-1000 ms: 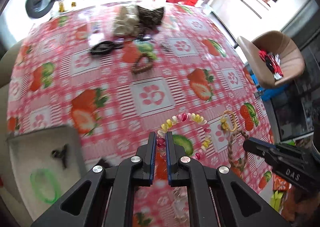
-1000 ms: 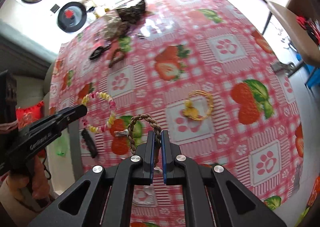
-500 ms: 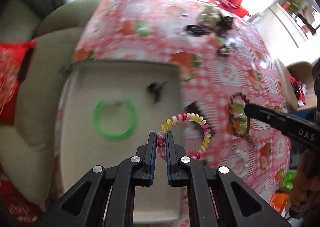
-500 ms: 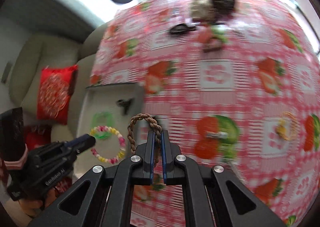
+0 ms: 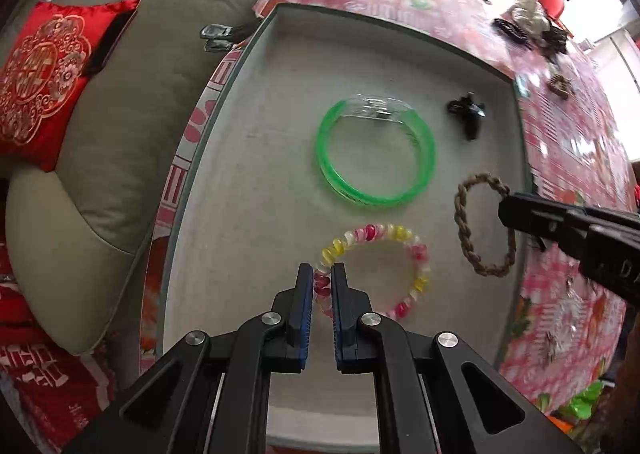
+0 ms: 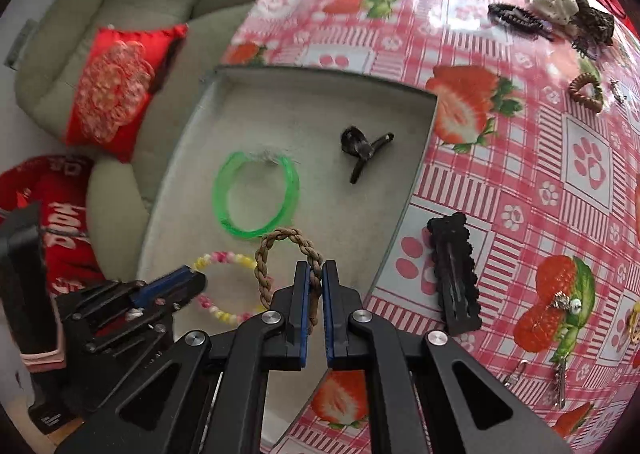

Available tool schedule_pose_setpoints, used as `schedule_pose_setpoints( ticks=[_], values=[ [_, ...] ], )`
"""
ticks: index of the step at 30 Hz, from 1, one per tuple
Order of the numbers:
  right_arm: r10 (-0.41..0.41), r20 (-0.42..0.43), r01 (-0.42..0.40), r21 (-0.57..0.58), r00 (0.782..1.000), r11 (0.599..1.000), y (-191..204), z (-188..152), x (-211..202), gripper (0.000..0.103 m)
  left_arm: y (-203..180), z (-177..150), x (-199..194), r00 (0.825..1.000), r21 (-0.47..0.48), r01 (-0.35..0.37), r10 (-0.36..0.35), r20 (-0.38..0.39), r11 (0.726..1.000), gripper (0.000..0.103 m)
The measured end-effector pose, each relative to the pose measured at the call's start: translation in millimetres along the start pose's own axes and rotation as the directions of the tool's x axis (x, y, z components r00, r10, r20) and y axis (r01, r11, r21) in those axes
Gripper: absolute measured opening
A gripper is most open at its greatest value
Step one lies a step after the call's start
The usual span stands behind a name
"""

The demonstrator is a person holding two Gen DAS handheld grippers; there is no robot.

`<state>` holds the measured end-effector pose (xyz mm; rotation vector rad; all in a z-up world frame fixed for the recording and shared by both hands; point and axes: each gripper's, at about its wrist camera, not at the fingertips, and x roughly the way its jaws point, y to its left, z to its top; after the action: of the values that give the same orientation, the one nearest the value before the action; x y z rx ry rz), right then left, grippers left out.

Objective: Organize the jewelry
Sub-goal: 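Lower both bracelets into the tray and open both tools, then move both open tools from the tray back over the table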

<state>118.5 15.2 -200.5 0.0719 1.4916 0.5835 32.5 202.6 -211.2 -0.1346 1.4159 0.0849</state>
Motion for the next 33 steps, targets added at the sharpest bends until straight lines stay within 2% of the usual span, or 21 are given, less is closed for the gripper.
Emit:
schedule_pose_setpoints(
  ticks=[7,13,19,24,26,28,30,33],
  values=[
    [-0.079,-0.023,0.079,0.000,0.997,0.997,-6,21,23,0.007,-1,25,15,0.999,0.007,-0.028,0.028,0.042,1.000,0.015],
    [-0.105,-0.007,0.105,0.026,0.994,0.994,-18,42,29,0.007,-6,43,20,0.995,0.027,-0.062,0.059,0.079,0.998,0.015],
    [-0.106,0.002,0.106,0.014,0.994,0.994,-19,46,31,0.007,-11,44,17,0.992,0.050,-0.100,0.096,0.082,0.994,0.015],
    [-0.064,-0.003,0.064,0.041,0.998,0.997,-20,43,28,0.008,-14,40,7,0.991,0.054,-0.109,0.104,0.089,0.993,0.015],
    [-0.040,0.013,0.040,0.048,0.999,0.998,-20,41,22,0.014,-15,38,3,0.990,0.062,-0.112,0.107,0.087,0.992,0.015],
    [-0.019,0.026,0.017,0.058,0.999,0.998,-22,39,15,0.030,-17,36,1,0.991,0.072,-0.109,0.103,0.084,0.991,0.015],
    [-0.004,0.045,0.001,0.065,0.999,0.998,-22,37,8,0.036,-19,35,-2,0.991,0.079,-0.111,0.104,0.085,0.991,0.015],
    [0.011,0.082,-0.016,0.069,0.997,0.997,-24,35,-8,0.038,-20,35,-8,0.990,0.076,-0.108,0.101,0.094,0.991,0.015]
  ],
)
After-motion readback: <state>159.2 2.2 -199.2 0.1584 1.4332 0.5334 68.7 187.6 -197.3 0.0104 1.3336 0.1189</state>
